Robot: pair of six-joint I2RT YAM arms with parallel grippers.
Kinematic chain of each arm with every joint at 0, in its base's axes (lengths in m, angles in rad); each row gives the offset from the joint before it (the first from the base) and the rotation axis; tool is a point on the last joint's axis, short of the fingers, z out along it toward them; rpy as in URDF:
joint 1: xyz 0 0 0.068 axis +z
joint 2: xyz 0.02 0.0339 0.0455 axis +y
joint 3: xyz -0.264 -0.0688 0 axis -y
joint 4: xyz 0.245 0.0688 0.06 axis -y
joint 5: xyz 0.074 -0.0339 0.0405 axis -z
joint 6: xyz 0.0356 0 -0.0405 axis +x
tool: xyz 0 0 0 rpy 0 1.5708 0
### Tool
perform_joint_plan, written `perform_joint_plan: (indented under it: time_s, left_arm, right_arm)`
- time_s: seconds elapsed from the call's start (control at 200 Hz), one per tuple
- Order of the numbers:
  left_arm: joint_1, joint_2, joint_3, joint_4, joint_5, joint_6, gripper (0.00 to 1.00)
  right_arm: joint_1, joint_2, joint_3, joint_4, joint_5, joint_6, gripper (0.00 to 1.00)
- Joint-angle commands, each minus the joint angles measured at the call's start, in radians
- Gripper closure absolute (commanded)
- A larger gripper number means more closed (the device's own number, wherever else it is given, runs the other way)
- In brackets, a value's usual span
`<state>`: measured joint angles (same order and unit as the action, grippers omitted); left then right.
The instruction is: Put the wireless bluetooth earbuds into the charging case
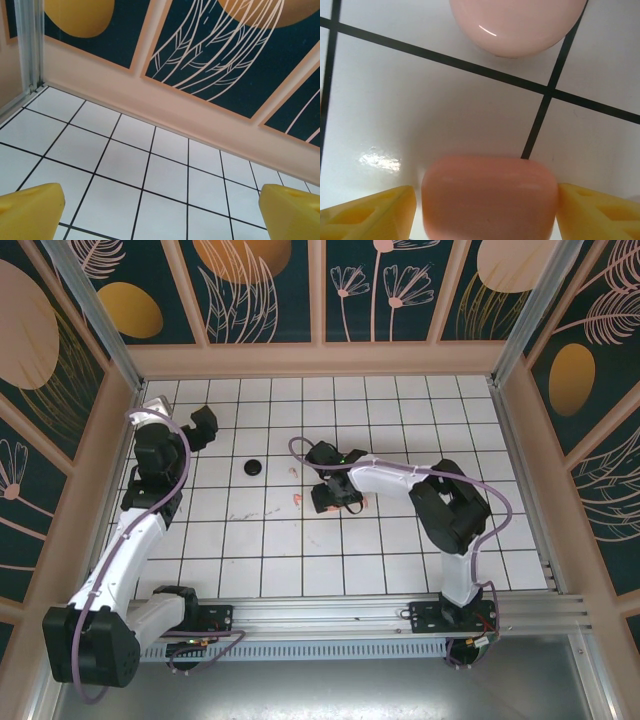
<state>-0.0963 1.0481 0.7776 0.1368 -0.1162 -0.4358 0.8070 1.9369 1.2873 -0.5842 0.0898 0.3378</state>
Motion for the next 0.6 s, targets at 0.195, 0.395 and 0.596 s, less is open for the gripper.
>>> perform_joint_plan:
  time_s: [0.195,0.395,0.596]
  left_arm:
    - [0.004,0.027,0.001,0.000,0.095,-0.076,0.01]
    - [0.004,0.020,-0.015,-0.035,0.110,-0.181,0.01]
    - [0.003,-0.075,-0.158,0.076,0.223,-0.233,0.01]
  right_arm:
    - [0.009,0.031,0.027,-0.025,0.014,-0.014,0.30]
    - [0.009,0.042,0.032,-0.022,0.016,0.007,0.31]
    - [0.006,0.056,0.039,-0.011,0.020,0.044,0.32]
